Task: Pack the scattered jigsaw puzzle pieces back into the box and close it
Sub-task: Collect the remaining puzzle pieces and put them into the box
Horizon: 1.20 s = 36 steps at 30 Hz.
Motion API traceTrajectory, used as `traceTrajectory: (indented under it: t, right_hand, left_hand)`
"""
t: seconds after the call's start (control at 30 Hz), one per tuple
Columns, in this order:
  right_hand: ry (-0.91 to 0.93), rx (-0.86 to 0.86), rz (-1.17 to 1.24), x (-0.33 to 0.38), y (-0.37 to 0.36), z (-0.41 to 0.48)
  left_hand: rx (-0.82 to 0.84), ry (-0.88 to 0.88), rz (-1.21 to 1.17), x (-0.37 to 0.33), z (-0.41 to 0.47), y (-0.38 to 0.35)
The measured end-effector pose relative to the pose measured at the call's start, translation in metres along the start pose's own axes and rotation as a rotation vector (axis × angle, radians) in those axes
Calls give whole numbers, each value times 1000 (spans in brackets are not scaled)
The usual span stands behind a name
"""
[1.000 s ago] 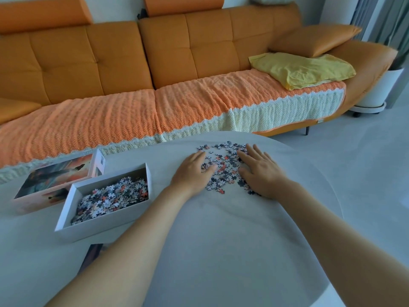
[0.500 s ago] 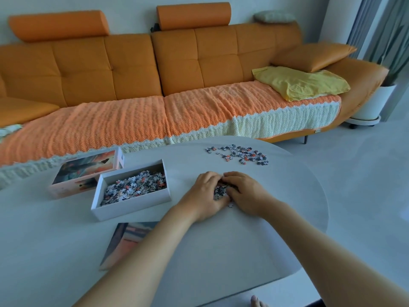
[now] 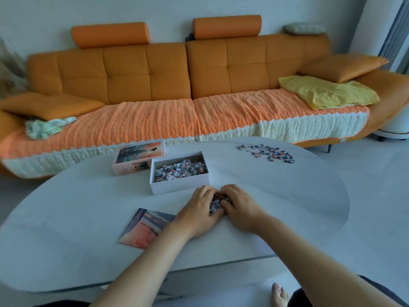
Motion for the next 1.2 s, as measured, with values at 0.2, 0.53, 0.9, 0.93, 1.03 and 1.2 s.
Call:
traceTrajectory:
  t: [0.2, 0.53, 0.9, 0.93, 1.03, 1.2]
  right_hand:
    - [76, 54, 17, 51, -44, 8]
    - [-38, 70, 198, 99, -66, 37]
    - [117, -220, -7, 85, -18, 70]
    - [171, -231, -95, 83, -20, 73]
    - [140, -131, -278, 77, -28, 78]
    - [92, -38, -213, 84, -29, 70]
  left_hand:
    - [-5, 77, 20, 34, -48, 37]
    - [-160, 315, -237, 72, -69, 71]
    - [-425, 209, -120, 74, -50, 111]
    - [-463, 167, -29, 77, -48, 114]
    - [-357, 145, 98, 84, -47, 113]
    - [-200, 175, 149, 80, -53, 106]
Point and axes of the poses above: each hand's wrist, its own z-axis towards the middle knuckle, its own y-axis out of the back of the hand, x = y × z, the point moved 3 cm from there along z, towards the middle knuckle, and after that the axes turned 7 degrees about -y, right-handed, at the moved point
